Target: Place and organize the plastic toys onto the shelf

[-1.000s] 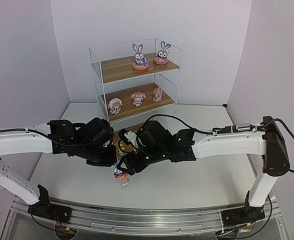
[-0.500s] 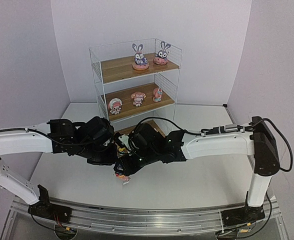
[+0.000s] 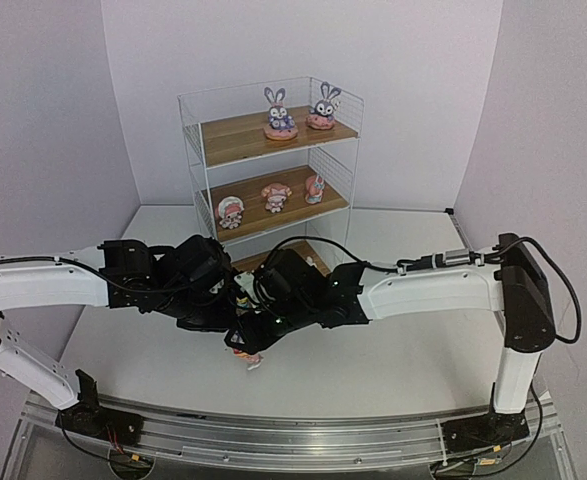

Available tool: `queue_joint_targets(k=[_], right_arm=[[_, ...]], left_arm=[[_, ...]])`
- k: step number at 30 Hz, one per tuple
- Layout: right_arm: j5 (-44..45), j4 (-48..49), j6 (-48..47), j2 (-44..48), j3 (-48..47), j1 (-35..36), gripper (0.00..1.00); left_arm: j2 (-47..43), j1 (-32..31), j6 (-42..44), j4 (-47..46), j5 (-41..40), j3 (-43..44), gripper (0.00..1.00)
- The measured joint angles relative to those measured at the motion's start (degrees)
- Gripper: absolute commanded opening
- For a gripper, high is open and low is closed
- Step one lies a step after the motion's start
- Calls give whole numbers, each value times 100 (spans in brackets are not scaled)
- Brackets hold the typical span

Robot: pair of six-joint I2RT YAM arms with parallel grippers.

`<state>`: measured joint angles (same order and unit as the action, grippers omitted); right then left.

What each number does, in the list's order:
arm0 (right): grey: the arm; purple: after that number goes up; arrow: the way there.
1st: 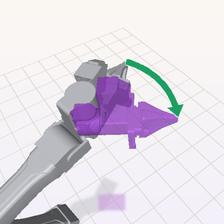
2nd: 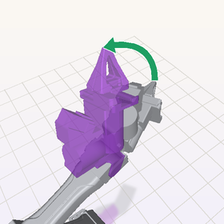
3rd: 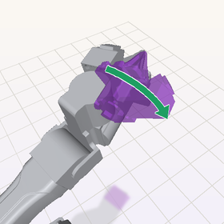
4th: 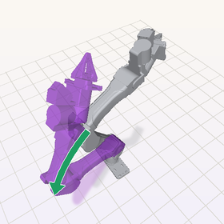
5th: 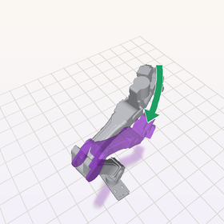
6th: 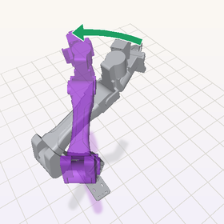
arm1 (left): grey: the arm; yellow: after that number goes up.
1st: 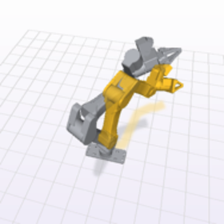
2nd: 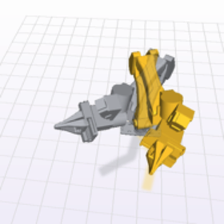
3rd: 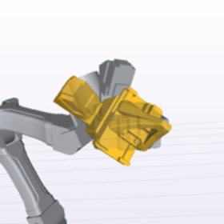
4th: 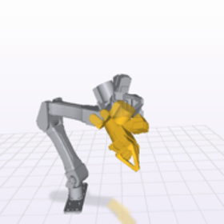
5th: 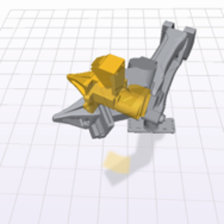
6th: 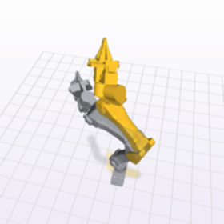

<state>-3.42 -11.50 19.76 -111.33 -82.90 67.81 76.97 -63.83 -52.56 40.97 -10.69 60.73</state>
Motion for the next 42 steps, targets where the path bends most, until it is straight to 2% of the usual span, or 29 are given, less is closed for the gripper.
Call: queue_joint_targets(k=[9, 12, 15, 20, 24, 25, 27, 29, 31, 33, 34, 42], right_arm=[[77, 28, -84, 0, 7, 16, 54], [138, 28, -139, 0, 7, 29, 50], [225, 30, -177, 0, 10, 44, 43], [367, 121, -173, 8, 10, 89, 16], [484, 164, -194, 32, 10, 109, 9], [510, 159, -200, 44, 14, 117, 8], [561, 157, -210, 72, 33, 132, 6], [624, 126, -246, 126, 73, 146, 5], [741, 81, -289, 211, 142, 162, 4], [915, 1, -312, 337, 257, 163, 4], [1018, -15, -320, 413, 330, 162, 3], [1837, -249, -431, 1603, 731, 175, 0]], left_arm=[[-2, -4, -4, -4, 3, 0, 0], [-7, -4, -2, -7, 10, 0, 0], [-22, -4, -4, -54, 41, -2, 0], [-52, -4, -46, -111, 18, -7, 0], [-82, 2, -97, -143, -10, -11, 0], [-89, 2, -101, -150, -9, -11, 5], [-97, 2, -103, -160, -8, -11, 22], [-114, 0, -101, -161, -6, -11, 50], [-150, 0, -77, -144, -1, -13, 69], [-291, 18, -117, -176, 1, -42, 93], [-387, 19, -124, -218, 7, -56, 99], [-1729, -2, -170, -458, -275, -305, 100]])
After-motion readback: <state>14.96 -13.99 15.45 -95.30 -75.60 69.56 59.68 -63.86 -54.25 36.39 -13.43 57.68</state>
